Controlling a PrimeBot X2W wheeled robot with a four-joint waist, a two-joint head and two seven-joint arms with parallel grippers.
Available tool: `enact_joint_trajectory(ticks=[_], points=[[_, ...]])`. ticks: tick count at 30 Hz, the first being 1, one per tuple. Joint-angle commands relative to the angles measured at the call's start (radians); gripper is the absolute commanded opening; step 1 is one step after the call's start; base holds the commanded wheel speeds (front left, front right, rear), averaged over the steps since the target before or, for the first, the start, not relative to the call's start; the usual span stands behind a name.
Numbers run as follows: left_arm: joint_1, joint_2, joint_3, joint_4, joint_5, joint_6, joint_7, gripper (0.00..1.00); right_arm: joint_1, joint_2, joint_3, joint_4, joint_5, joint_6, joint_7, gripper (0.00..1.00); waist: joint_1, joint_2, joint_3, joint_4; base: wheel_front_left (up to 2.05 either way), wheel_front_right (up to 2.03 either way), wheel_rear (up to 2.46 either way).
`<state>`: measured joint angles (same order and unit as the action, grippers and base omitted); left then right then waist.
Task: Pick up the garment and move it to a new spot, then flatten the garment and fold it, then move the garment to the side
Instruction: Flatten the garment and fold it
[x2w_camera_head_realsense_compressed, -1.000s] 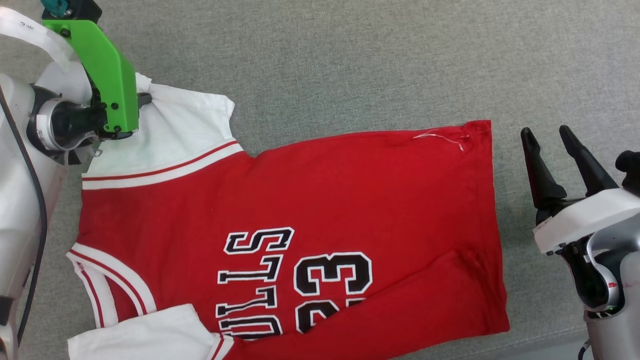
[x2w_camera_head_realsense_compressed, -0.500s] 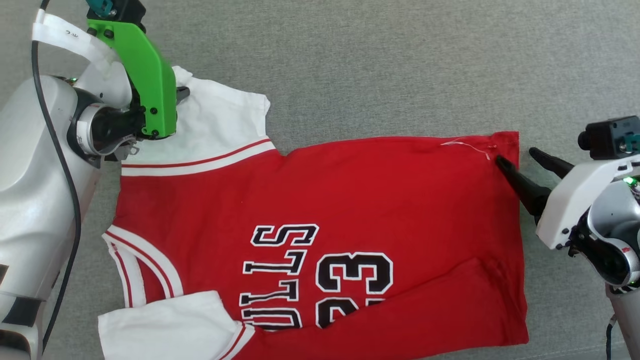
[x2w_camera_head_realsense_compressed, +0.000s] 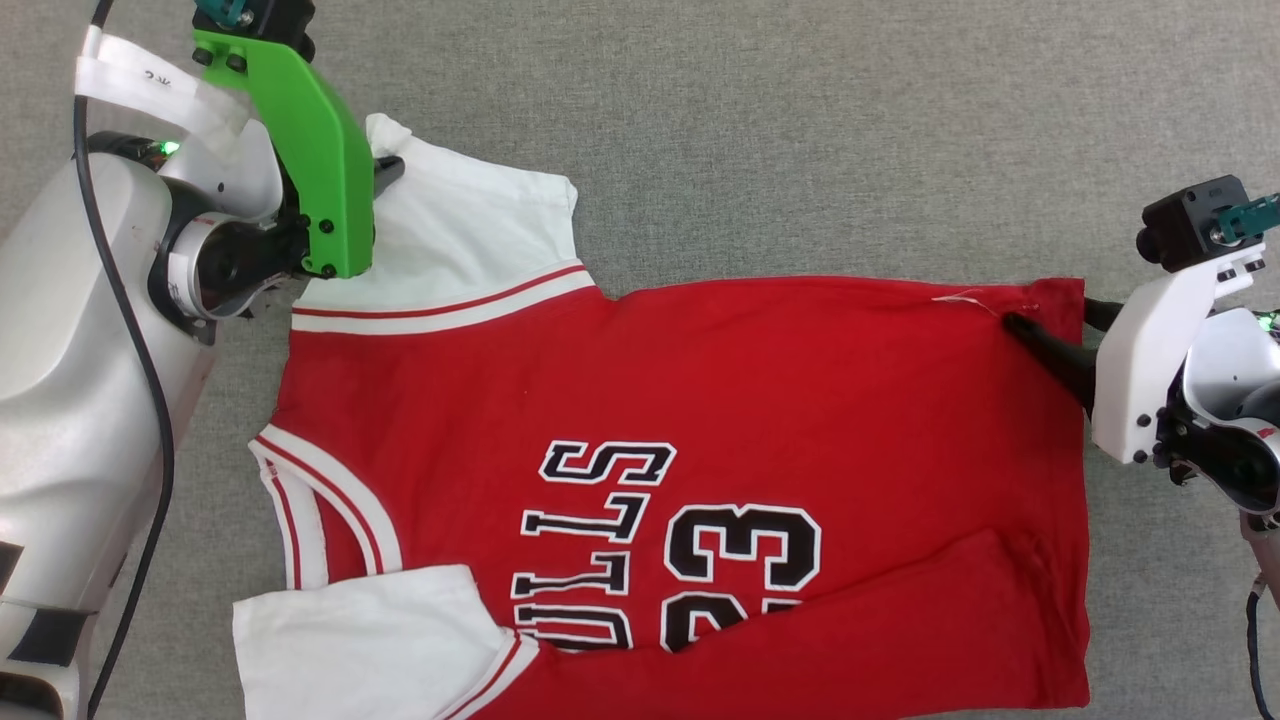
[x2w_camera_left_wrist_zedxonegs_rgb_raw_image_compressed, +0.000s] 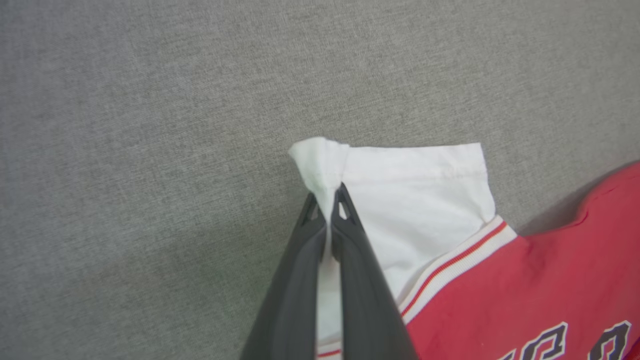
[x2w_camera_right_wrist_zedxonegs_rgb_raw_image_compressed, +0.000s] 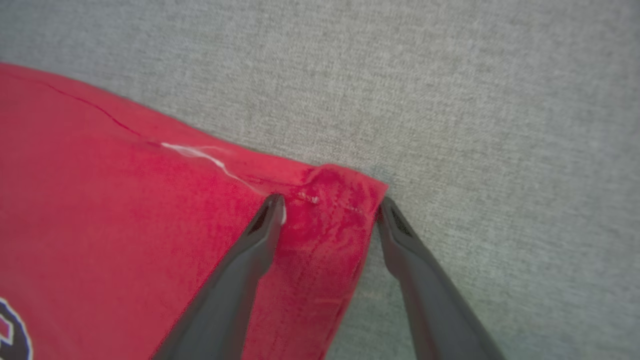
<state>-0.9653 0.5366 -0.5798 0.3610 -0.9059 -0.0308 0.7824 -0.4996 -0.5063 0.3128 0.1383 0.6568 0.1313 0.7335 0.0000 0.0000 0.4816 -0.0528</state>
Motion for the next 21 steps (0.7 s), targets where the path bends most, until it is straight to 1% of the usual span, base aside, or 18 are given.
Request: enact_joint_trajectory(ticks=[1, 3, 8, 13, 16, 18, 21], points=[[0.018, 0.006, 0.0, -0.004, 0.007, -0.003, -0.009, 0.0, 0.031, 0.025, 0.04, 0.039, 0.014, -0.001, 0.024, 0.0, 0.0, 0.0, -0.006, 0.001, 0.0, 0.0, 0.0], [0.029, 0.008, 0.003, -0.005, 0.006, -0.002, -0.02, 0.0, 0.021, 0.023, 0.033, 0.04, 0.015, -0.001, 0.003, 0.0, 0.0, 0.0, -0.018, 0.002, 0.0, 0.0, 0.0], [0.072, 0.024, 0.016, -0.02, 0.004, 0.0, -0.066, 0.0, 0.011, 0.019, -0.029, 0.02, 0.008, -0.001, -0.074, 0.0, 0.0, 0.0, -0.067, 0.007, 0.0, 0.0, 0.0], [0.157, 0.048, 0.048, -0.062, -0.01, 0.016, -0.138, 0.0, 0.065, 0.032, -0.092, -0.016, -0.005, -0.001, -0.116, 0.0, 0.0, 0.0, -0.131, 0.017, 0.0, 0.0, 0.0], [0.238, 0.074, 0.073, -0.106, -0.015, 0.043, -0.19, 0.0, 0.124, 0.05, -0.118, -0.038, -0.011, -0.001, -0.118, 0.0, 0.0, 0.0, -0.171, 0.024, 0.0, 0.0, 0.0], [0.303, 0.082, 0.098, -0.143, -0.038, 0.06, -0.225, 0.0, 0.165, 0.064, -0.132, -0.049, -0.016, -0.001, -0.119, 0.0, 0.0, 0.0, -0.194, 0.029, 0.0, 0.0, 0.0], [0.412, 0.101, 0.141, -0.2, -0.062, 0.1, -0.286, 0.0, 0.229, 0.087, -0.156, -0.06, -0.021, -0.001, -0.121, 0.0, 0.0, 0.0, -0.223, 0.041, 0.0, 0.0, 0.0]])
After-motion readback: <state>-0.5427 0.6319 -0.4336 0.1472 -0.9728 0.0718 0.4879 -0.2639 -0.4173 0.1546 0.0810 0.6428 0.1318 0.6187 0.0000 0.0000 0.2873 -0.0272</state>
